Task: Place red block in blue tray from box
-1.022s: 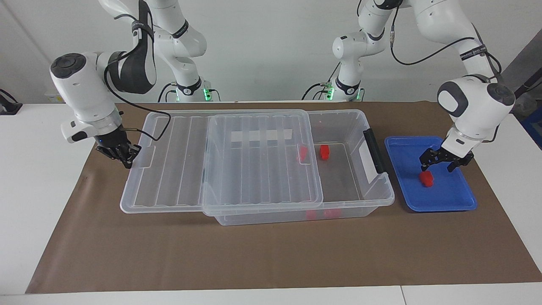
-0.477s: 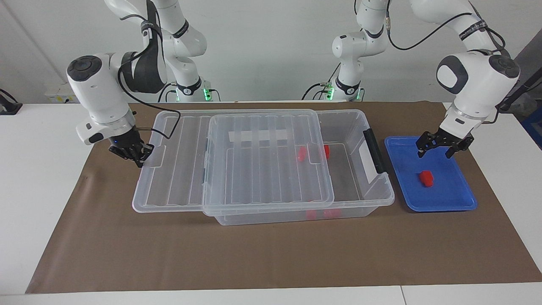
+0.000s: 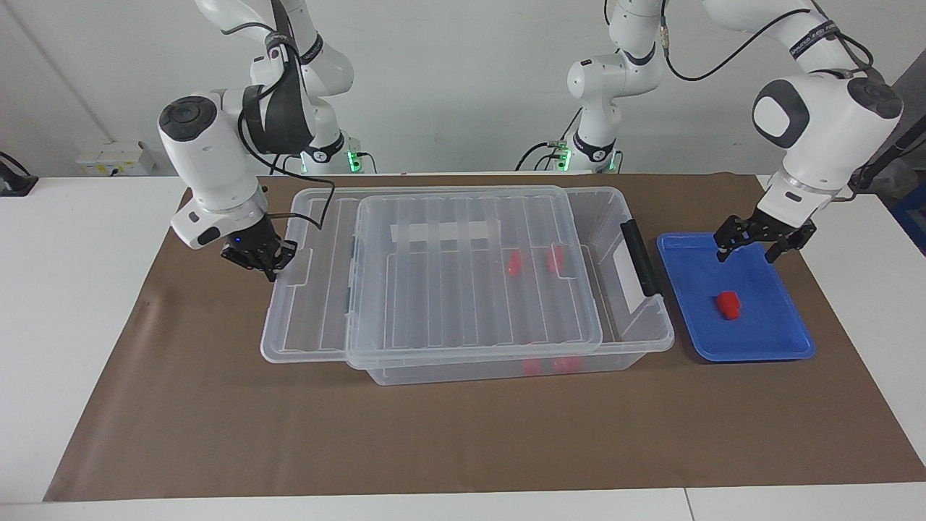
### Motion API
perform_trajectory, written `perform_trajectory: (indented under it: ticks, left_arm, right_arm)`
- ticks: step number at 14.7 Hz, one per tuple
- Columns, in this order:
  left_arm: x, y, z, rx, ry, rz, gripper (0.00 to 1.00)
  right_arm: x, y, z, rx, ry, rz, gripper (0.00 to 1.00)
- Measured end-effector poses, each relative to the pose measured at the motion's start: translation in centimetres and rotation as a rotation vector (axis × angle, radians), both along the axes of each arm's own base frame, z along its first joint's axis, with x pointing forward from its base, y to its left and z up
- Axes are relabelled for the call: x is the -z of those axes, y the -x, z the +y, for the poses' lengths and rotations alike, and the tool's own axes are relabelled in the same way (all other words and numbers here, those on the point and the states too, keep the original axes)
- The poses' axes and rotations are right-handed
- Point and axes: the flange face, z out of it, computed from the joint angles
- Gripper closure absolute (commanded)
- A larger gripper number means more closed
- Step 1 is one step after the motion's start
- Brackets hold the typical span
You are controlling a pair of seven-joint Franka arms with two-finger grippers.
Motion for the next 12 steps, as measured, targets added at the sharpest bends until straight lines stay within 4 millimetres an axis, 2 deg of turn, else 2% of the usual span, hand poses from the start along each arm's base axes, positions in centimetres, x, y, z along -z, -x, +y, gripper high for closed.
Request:
perform_trajectory:
  ticks: [2, 4, 5, 8, 12]
  left_arm:
    - [-2.5, 0.7, -1.7, -0.05, 0.009, -0.002, 0.0]
    - [-3.8, 1.2, -4.6, -0.058, 0.011, -0.016, 0.0]
    - [-4.0, 1.3, -5.5, -0.057, 0.012, -0.019, 0.0]
    - [-3.3, 1.6, -6.6, -0.044, 0.012, -0.004, 0.0]
    - [-2.9, 2.2, -6.8, -0.067, 0.018, 0.008, 0.0]
  right_arm:
    - [0.1, 0.2, 1.1, -0.007, -0.022, 0.007, 1.0]
    - [0.2, 0.4, 2.4, -0.018, -0.029, 0.01, 1.0]
    - [0.2, 0.5, 3.5, -0.003, -0.03, 0.011, 1.0]
    - [0.2, 0.9, 6.1, 0.012, -0.032, 0.014, 1.0]
    - [0.0, 1.2, 7.2, 0.007, -0.056, 0.017, 1.0]
